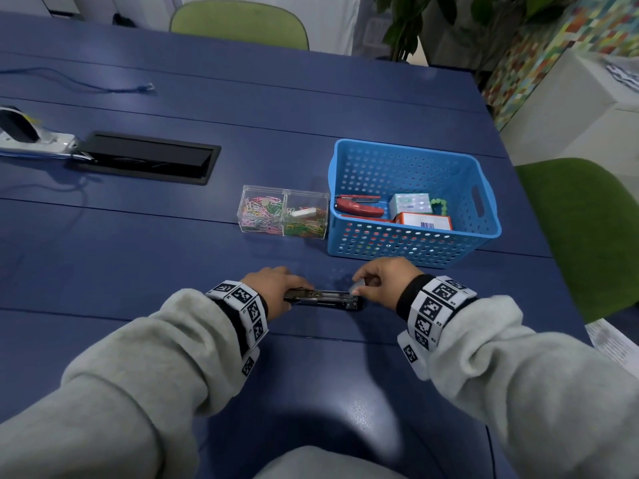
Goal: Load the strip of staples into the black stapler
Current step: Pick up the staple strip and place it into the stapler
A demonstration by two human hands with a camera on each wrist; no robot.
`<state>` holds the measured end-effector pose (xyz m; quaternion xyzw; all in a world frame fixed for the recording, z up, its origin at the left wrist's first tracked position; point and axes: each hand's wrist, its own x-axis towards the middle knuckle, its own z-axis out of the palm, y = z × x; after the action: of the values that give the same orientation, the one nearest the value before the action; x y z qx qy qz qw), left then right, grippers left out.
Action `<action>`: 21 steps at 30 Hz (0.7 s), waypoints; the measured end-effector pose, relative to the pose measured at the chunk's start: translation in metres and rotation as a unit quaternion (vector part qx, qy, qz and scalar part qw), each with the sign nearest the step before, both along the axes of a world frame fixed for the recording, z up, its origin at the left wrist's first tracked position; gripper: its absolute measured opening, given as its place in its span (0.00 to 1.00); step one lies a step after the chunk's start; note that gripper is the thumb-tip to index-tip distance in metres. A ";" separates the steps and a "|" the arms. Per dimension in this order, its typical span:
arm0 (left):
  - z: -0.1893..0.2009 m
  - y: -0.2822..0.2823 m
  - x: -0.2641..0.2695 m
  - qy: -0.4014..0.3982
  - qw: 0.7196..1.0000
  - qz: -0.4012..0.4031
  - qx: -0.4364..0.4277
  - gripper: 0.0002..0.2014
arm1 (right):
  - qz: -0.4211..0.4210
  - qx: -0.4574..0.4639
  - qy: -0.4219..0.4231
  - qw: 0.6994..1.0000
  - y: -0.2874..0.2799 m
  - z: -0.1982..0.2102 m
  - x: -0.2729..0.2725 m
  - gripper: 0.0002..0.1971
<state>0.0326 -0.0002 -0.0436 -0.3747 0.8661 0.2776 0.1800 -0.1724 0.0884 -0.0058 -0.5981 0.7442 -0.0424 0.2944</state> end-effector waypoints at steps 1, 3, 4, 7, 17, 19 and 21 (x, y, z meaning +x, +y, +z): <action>0.000 0.000 0.000 0.000 1.000 0.001 0.000 0.25 | 0.008 0.009 0.007 1.000 -0.001 0.000 0.001 0.16; 0.000 0.000 0.000 -0.002 1.000 0.001 0.000 0.26 | 0.024 0.024 0.023 0.999 -0.002 0.001 0.003 0.17; 0.000 -0.001 0.000 -0.003 1.000 0.000 -0.001 0.26 | 0.032 0.027 0.031 0.999 -0.002 0.002 0.003 0.17; 0.000 -0.001 0.000 -0.008 1.000 -0.003 -0.001 0.26 | 0.048 0.037 0.046 0.997 -0.004 0.003 0.004 0.17; 0.000 -0.001 -0.001 -0.009 1.000 -0.003 -0.002 0.26 | 0.110 0.053 0.068 0.990 -0.016 -0.004 0.014 0.16; 0.000 -0.001 -0.001 -0.008 1.000 -0.002 -0.003 0.26 | 0.121 0.063 0.071 0.988 -0.018 -0.009 0.015 0.15; 0.000 -0.001 -0.001 -0.005 1.000 -0.002 -0.001 0.26 | 0.133 0.066 0.079 0.986 -0.019 -0.012 0.017 0.14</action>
<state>0.0313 -0.0015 -0.0439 -0.3744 0.8663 0.2742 0.1847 -0.1552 0.0695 -0.0180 -0.6725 0.6800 0.0935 0.2768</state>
